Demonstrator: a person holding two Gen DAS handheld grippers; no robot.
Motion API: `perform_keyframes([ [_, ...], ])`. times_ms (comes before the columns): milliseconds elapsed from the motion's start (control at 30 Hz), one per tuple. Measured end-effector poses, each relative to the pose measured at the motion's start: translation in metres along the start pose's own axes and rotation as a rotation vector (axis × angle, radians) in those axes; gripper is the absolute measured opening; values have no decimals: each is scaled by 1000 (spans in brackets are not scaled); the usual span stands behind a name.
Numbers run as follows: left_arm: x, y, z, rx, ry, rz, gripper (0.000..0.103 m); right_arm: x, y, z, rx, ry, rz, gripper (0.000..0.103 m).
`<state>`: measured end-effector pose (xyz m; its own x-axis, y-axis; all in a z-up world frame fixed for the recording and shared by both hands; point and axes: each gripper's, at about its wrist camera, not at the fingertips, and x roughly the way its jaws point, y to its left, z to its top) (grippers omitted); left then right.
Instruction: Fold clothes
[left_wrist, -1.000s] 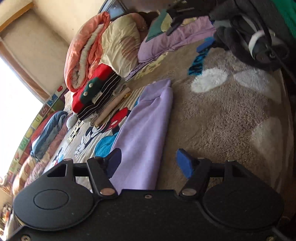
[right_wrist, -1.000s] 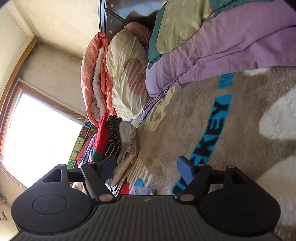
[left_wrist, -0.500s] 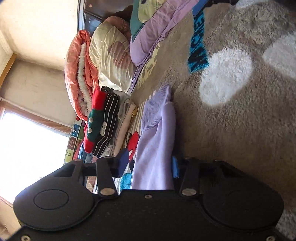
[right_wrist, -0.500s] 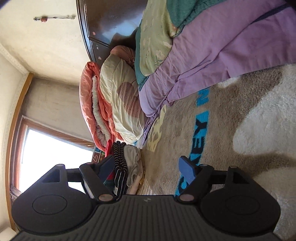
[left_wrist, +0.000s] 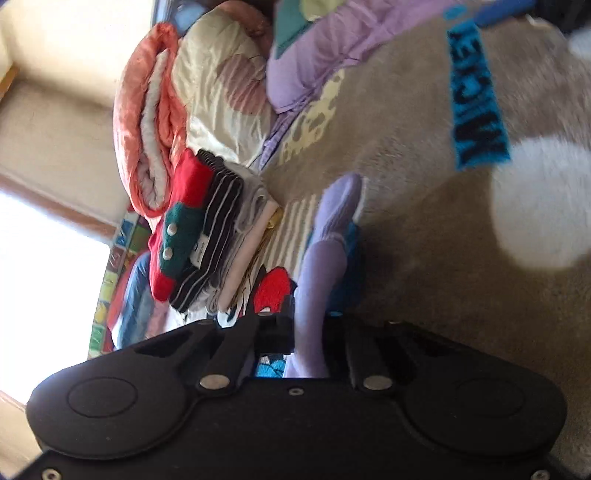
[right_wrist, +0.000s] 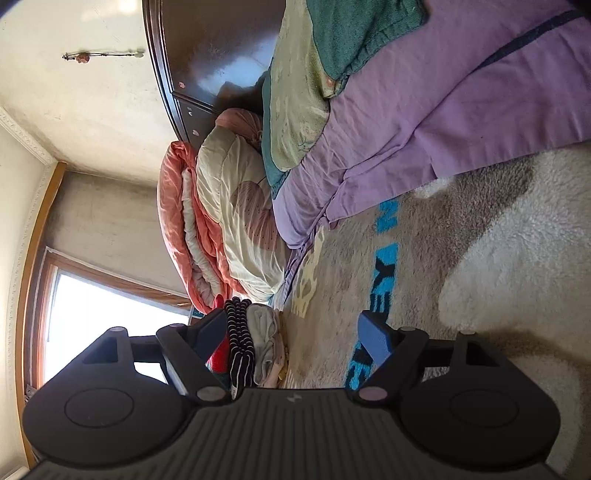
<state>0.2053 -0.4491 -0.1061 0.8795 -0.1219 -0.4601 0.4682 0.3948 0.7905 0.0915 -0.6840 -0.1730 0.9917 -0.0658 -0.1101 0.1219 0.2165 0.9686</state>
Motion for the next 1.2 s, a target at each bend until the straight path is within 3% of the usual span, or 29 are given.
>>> perform_keyframes([
  [200,-38,121,-37,-408,-51,-120,5,5,23,-18,-108,87,76,89],
  [333,-62,188,-78,-586,-75,-120,5,7,44,-36,-205,150,128,89],
  [500,-82,244,-124,-721,-63,-77,5,1,96,-96,-433,297,274,89],
  [633,-100,271,-157,-805,-61,-62,5,-9,143,-178,-630,452,381,89],
  [733,-112,278,-176,-832,-62,-52,5,-20,167,-250,-819,582,371,89],
  [800,-122,282,-190,-853,-69,-51,5,-39,182,-305,-1038,630,376,89],
  [933,-140,291,-219,-894,-91,-53,5,-75,191,-384,-1391,640,334,79],
  [967,-144,293,-226,-905,-94,-52,5,-80,189,-394,-1436,637,320,76],
  [1033,-151,298,-239,-926,-100,-48,5,-86,183,-407,-1490,630,257,59],
  [1200,-160,305,-270,-959,-97,-40,5,-90,166,-417,-1527,613,151,57],
])
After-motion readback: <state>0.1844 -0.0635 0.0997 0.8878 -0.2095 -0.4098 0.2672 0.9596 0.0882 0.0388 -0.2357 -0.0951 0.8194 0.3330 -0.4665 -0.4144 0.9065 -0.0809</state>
